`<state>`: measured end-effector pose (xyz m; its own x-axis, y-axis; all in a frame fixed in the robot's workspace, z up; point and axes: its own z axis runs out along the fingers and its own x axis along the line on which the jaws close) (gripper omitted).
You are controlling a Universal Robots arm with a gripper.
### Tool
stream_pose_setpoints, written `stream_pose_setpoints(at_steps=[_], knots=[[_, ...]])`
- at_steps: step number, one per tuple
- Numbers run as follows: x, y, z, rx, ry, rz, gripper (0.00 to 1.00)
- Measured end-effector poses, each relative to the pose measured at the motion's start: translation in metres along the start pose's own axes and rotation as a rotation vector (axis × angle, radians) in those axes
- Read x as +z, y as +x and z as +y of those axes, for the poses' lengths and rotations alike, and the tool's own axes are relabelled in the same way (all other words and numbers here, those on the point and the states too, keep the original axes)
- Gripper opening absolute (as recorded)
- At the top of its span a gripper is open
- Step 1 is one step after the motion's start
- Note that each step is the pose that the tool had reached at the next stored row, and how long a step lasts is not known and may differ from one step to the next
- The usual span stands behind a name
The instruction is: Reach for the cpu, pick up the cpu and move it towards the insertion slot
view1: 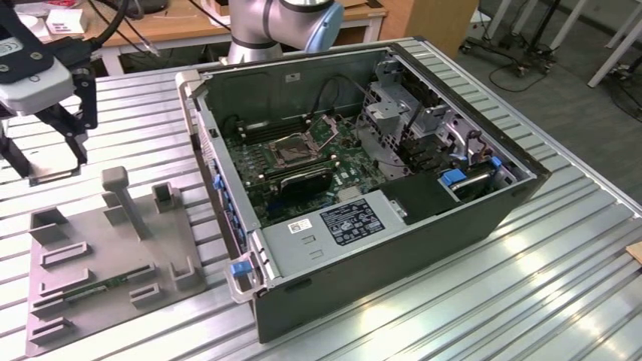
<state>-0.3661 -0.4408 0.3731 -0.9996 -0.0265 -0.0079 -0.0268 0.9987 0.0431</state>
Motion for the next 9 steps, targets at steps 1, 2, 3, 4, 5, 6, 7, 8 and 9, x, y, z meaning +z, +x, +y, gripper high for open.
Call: stream_pose_setpoints(at_steps=[1, 2, 3, 4, 5, 6, 7, 8, 9], knots=[[0.0001, -0.0016, 0.0, 0.0, -0.0001, -0.0001, 0.54], [0.0001, -0.0032, -0.0001, 0.0, -0.0001, 0.0, 0.54], [0.0001, -0.0047, -0.0001, 0.0, 0.0, 0.0, 0.54], [0.0001, -0.0061, -0.0002, 0.0, -0.0001, -0.0001, 0.54], [0.0001, -0.0074, -0.0002, 0.0, -0.0001, -0.0001, 0.54], [0.0001, -0.0085, -0.0002, 0.0, -0.0001, -0.0001, 0.54], [0.0001, -0.0095, -0.0003, 0.0, -0.0001, -0.0001, 0.54], [0.0001, -0.0102, -0.0003, 0.0, -0.0001, -0.0001, 0.54], [0.0002, -0.0104, -0.0003, 0.0, -0.0002, -0.0002, 0.54]])
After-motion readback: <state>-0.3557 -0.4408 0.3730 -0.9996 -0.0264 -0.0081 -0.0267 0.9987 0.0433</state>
